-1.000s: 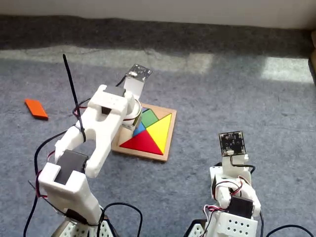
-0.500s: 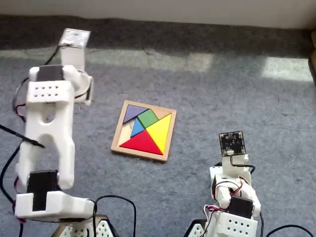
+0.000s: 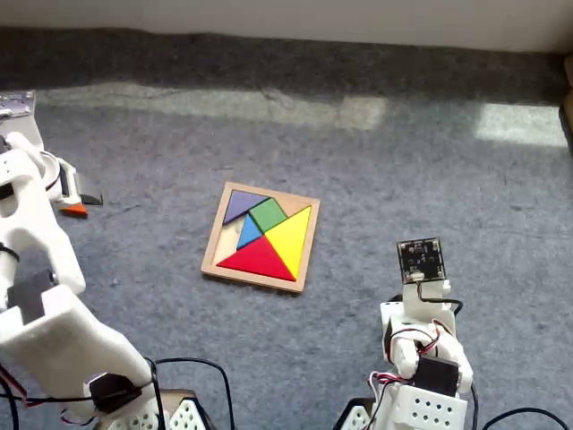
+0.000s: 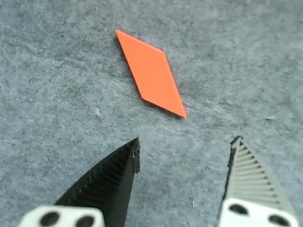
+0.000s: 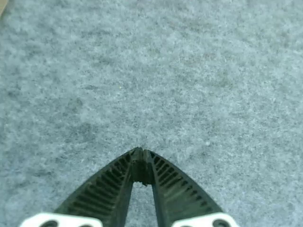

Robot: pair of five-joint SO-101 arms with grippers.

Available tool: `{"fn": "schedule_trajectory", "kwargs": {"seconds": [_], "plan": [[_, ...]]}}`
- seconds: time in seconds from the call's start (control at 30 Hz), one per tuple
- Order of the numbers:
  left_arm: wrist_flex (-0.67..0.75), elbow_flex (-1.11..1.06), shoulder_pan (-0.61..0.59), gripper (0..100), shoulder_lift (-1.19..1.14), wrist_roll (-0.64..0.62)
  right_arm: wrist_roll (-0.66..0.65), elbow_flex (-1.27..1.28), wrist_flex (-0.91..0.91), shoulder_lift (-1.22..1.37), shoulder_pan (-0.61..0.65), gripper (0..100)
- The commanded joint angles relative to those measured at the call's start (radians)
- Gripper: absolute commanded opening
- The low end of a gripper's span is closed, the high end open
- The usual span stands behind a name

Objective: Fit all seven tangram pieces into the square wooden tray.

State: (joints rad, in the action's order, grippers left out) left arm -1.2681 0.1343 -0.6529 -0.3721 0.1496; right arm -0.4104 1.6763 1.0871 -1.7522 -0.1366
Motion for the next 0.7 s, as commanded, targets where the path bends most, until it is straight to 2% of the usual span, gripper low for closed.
{"fn": "schedule_trajectory", "kwargs": {"seconds": [0.0,0.27,0.47,0.67], "plan": [[0.014,0.180,-0.039,31,-0.122,0.008,0.002,0.065,0.007,-0.013,-0.015,0.5],[0.014,0.469,-0.044,30,-0.443,0.012,0.002,0.065,0.007,-0.013,-0.015,0.5],[0.012,0.625,-0.047,30,-0.601,0.012,0.002,0.065,0.007,-0.013,-0.015,0.5],[0.012,0.650,-0.027,19,-0.630,0.014,0.002,0.065,0.007,-0.013,-0.015,0.5]]}}
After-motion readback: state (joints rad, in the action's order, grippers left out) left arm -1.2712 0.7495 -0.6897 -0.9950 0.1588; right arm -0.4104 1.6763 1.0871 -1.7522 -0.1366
